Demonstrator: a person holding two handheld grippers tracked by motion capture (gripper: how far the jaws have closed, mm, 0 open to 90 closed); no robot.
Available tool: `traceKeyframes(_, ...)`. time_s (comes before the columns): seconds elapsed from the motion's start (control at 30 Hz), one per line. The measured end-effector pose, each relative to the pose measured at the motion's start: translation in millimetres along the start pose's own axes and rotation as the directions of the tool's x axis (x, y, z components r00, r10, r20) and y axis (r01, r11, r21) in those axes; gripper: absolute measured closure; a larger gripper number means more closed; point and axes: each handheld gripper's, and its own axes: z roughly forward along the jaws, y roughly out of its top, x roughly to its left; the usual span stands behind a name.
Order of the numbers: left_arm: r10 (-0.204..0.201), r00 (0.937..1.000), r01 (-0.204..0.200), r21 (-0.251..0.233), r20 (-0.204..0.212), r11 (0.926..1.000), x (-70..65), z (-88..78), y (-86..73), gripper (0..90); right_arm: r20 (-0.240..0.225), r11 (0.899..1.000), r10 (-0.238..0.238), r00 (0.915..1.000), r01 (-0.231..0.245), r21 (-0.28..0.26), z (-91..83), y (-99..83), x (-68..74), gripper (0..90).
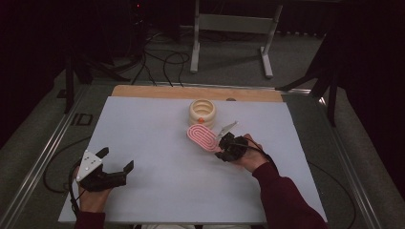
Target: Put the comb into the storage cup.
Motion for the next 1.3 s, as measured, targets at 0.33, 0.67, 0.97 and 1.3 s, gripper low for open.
traceKeyframes(0.33,0.003,1.0000,-0.003,0.008,-0.001,1.0000,0.0,0.3,0.1,0.1,0.009,0.998,0.013,0.9999,-0.013,-0.056,-7.6,1.2,-0.3,70.2)
traceKeyframes(0.67,0.004,1.0000,-0.004,0.009,0.000,0.9999,-0.4,0.7,0.2,0.1,0.029,0.990,0.018,0.9994,-0.014,-0.137,-13.7,2.5,0.7,70.2)
traceKeyframes(0.97,0.003,1.0000,-0.003,0.009,0.001,1.0000,-0.4,1.3,-0.1,0.1,0.042,0.979,0.020,0.9989,-0.011,-0.201,-17.2,3.6,1.3,70.2)
traceKeyframes(1.3,0.001,1.0000,-0.001,0.015,0.005,0.9999,-0.6,2.5,-0.3,0.1,0.061,0.965,0.022,0.9979,-0.005,-0.264,-19.3,5.1,2.3,70.1)
